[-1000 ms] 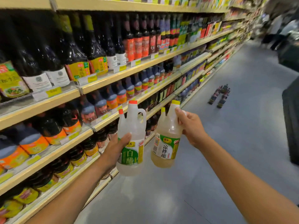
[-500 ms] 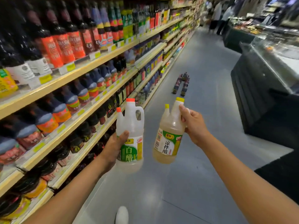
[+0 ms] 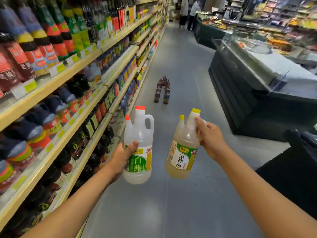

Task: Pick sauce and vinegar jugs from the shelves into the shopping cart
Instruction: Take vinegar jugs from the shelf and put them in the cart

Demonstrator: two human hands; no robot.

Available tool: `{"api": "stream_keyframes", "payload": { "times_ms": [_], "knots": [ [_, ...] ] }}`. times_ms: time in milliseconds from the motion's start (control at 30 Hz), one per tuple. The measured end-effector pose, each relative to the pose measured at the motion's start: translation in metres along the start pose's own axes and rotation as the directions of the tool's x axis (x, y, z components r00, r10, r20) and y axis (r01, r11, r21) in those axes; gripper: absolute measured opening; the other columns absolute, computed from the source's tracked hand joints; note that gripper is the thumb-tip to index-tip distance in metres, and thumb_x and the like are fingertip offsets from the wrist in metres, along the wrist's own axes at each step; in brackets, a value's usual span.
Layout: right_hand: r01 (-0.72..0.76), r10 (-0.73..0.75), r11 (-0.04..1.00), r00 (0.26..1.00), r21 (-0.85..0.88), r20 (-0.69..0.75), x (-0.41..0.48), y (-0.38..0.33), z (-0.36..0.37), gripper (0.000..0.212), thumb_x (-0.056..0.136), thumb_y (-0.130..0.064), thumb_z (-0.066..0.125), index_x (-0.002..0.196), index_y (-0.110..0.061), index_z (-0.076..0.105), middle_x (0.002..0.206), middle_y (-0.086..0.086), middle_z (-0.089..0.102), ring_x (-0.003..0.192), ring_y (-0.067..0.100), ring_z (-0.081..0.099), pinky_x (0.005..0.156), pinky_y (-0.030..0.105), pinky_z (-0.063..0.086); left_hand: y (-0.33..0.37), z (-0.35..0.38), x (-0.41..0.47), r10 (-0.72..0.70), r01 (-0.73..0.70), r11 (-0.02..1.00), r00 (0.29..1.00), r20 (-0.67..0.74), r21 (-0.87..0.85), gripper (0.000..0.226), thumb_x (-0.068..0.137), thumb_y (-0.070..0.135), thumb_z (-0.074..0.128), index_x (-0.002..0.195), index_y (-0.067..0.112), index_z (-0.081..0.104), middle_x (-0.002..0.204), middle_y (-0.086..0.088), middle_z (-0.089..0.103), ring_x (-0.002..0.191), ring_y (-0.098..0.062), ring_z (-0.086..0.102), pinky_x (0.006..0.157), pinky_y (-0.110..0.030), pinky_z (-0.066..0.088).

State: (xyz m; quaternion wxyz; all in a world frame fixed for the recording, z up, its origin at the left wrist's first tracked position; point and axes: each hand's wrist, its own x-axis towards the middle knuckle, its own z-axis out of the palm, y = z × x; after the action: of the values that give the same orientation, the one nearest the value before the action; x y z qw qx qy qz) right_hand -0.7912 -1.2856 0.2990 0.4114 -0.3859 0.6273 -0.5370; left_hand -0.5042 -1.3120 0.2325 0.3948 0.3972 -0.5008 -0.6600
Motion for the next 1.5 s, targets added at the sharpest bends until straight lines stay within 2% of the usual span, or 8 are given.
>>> {"api": "stream_keyframes", "payload": {
  "times_ms": [233, 433, 667, 900, 1100, 1300, 1400, 1500],
  "knots": [
    [0.001, -0.001, 1.000, 0.998, 0.008, -0.065, 0.124, -0.006, -0.031, 0.051, 0.097, -0.046, 0.060, 0.061, -0.018, 0.037, 0.062, 0.004, 0.048, 0.054, 0.014, 0.049, 0.054, 0.028, 0.043, 0.011, 0.024, 0.143, -0.003, 0.002, 1.000, 0.997, 0.080, 0.004, 0.110, 0.047, 0.075, 0.086, 0.134, 0.014, 0.055, 0.118, -0.016, 0.073, 0.109, -0.032, 0.071, 0.086, -0.040, 0.060],
    [-0.003, 0.003, 1.000, 0.999, 0.003, -0.043, 0.243, -0.019, -0.057, 0.050, 0.097, -0.044, 0.061, 0.062, -0.017, 0.039, 0.056, -0.002, 0.048, 0.050, 0.011, 0.048, 0.051, 0.024, 0.044, 0.022, 0.053, 0.259, -0.009, 0.009, 0.999, 1.000, 0.020, -0.034, 0.113, 0.044, 0.076, 0.087, 0.135, 0.016, 0.055, 0.116, -0.012, 0.074, 0.105, -0.028, 0.073, 0.080, -0.036, 0.060],
    [-0.021, 0.021, 0.999, 1.000, 0.025, 0.012, 0.376, -0.031, -0.070, 0.053, 0.095, -0.048, 0.063, 0.051, -0.024, 0.044, 0.069, 0.009, 0.048, 0.064, 0.019, 0.052, 0.068, 0.038, 0.048, 0.040, 0.063, 0.368, 0.007, -0.007, 1.000, 0.999, -0.032, -0.018, 0.113, 0.045, 0.081, 0.081, 0.138, 0.024, 0.052, 0.121, -0.008, 0.073, 0.110, -0.025, 0.071, 0.080, -0.031, 0.061],
    [-0.034, 0.034, 0.999, 0.999, 0.038, -0.004, 0.510, -0.039, -0.050, 0.052, 0.095, -0.047, 0.064, 0.056, -0.020, 0.043, 0.066, 0.006, 0.047, 0.062, 0.017, 0.052, 0.067, 0.036, 0.053, 0.046, 0.044, 0.499, 0.037, -0.037, 0.999, 0.997, -0.069, 0.003, 0.112, 0.055, 0.081, 0.077, 0.147, 0.027, 0.044, 0.129, -0.003, 0.070, 0.116, -0.023, 0.068, 0.089, -0.036, 0.059],
    [-0.015, 0.016, 1.000, 0.999, 0.020, -0.052, 0.618, -0.051, -0.023, 0.050, 0.096, -0.045, 0.062, 0.056, -0.020, 0.045, 0.074, 0.014, 0.050, 0.073, 0.025, 0.051, 0.072, 0.042, 0.050, 0.059, 0.016, 0.617, 0.034, -0.034, 0.999, 0.998, -0.044, 0.001, 0.109, 0.061, 0.081, 0.074, 0.152, 0.030, 0.040, 0.139, -0.002, 0.063, 0.122, -0.024, 0.065, 0.105, -0.052, 0.050],
    [-0.010, 0.012, 0.999, 0.999, 0.039, -0.053, 0.715, -0.067, -0.005, 0.050, 0.098, -0.043, 0.060, 0.056, -0.020, 0.045, 0.073, 0.014, 0.050, 0.072, 0.026, 0.052, 0.071, 0.041, 0.052, 0.080, -0.001, 0.720, 0.013, -0.015, 0.999, 0.999, -0.034, -0.043, 0.115, 0.048, 0.082, 0.080, 0.144, 0.028, 0.048, 0.129, -0.006, 0.070, 0.111, -0.024, 0.071, 0.086, -0.035, 0.061],
    [-0.009, 0.009, 0.999, 1.000, 0.030, -0.008, 0.765, -0.074, 0.002, 0.048, 0.097, -0.045, 0.060, 0.061, -0.017, 0.044, 0.081, 0.016, 0.051, 0.077, 0.029, 0.051, 0.076, 0.047, 0.050, 0.089, -0.007, 0.765, 0.017, -0.020, 0.998, 0.999, -0.046, -0.053, 0.111, 0.048, 0.081, 0.080, 0.142, 0.029, 0.049, 0.127, -0.006, 0.071, 0.110, -0.026, 0.071, 0.087, -0.040, 0.061],
    [-0.001, 0.001, 1.000, 1.000, 0.016, 0.022, 0.818, -0.077, 0.010, 0.047, 0.097, -0.046, 0.059, 0.064, -0.016, 0.044, 0.077, 0.016, 0.050, 0.074, 0.029, 0.050, 0.069, 0.043, 0.050, 0.094, -0.014, 0.808, 0.009, -0.011, 0.999, 0.998, -0.058, -0.032, 0.112, 0.057, 0.078, 0.079, 0.148, 0.022, 0.044, 0.134, -0.012, 0.066, 0.116, -0.030, 0.068, 0.099, -0.051, 0.055]
  ]
}}
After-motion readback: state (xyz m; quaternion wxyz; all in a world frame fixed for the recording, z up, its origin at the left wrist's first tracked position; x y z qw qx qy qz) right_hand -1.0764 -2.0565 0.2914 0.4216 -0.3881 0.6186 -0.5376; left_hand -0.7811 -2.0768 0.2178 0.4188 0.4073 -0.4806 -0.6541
